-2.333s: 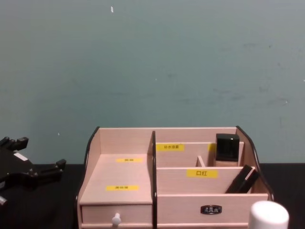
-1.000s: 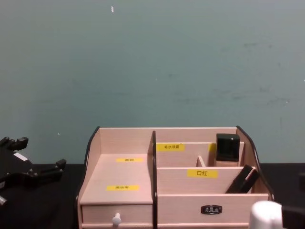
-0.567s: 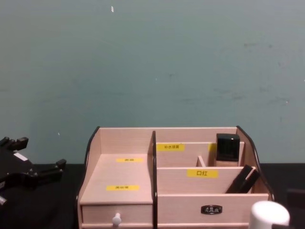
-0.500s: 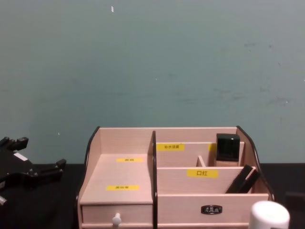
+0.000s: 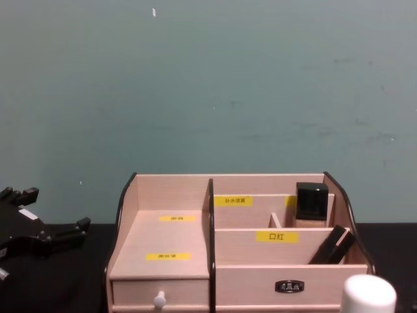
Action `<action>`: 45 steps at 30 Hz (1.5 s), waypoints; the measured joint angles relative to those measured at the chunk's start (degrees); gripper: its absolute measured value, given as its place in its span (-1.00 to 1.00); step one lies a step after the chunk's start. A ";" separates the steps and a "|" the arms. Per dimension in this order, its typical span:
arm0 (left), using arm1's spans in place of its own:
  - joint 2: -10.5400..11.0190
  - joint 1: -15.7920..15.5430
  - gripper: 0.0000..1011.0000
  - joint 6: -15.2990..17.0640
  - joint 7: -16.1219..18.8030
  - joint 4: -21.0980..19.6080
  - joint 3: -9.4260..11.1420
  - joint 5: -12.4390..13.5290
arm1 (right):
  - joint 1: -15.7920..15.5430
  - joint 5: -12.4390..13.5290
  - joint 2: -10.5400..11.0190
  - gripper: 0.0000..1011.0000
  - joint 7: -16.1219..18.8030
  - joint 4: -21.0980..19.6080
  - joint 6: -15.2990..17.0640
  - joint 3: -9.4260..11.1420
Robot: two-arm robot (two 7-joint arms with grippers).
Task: Pick up the facial cleanser and watermelon frost from the table and place them into the tiered storage box.
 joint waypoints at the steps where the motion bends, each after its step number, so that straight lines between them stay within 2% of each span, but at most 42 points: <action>1: 0.00 0.00 1.00 0.00 0.00 0.00 0.00 0.00 | 0.17 -0.11 -0.15 0.98 0.05 0.33 0.00 -0.22; 8: 0.00 0.00 1.00 0.00 0.00 0.00 0.00 0.00 | 1.10 -1.70 -1.18 0.98 -0.07 1.95 -0.42 -1.73; 26: 0.00 0.00 1.00 0.00 0.00 0.00 0.00 0.00 | 2.44 -2.70 -3.86 0.98 0.14 4.53 -2.14 -2.74; 37: 0.00 0.00 1.00 0.00 0.00 0.00 0.00 0.00 | 2.39 -2.66 -3.77 0.98 0.13 4.46 -2.17 -2.70; 42: 0.00 0.00 1.00 0.00 0.00 0.00 0.00 0.00 | 2.36 -2.63 -3.74 0.83 0.07 4.39 -2.17 -2.68; 45: 0.00 0.00 1.00 0.00 0.00 0.00 0.00 0.00 | 2.34 -2.61 -3.72 0.63 0.04 4.35 -2.17 -2.66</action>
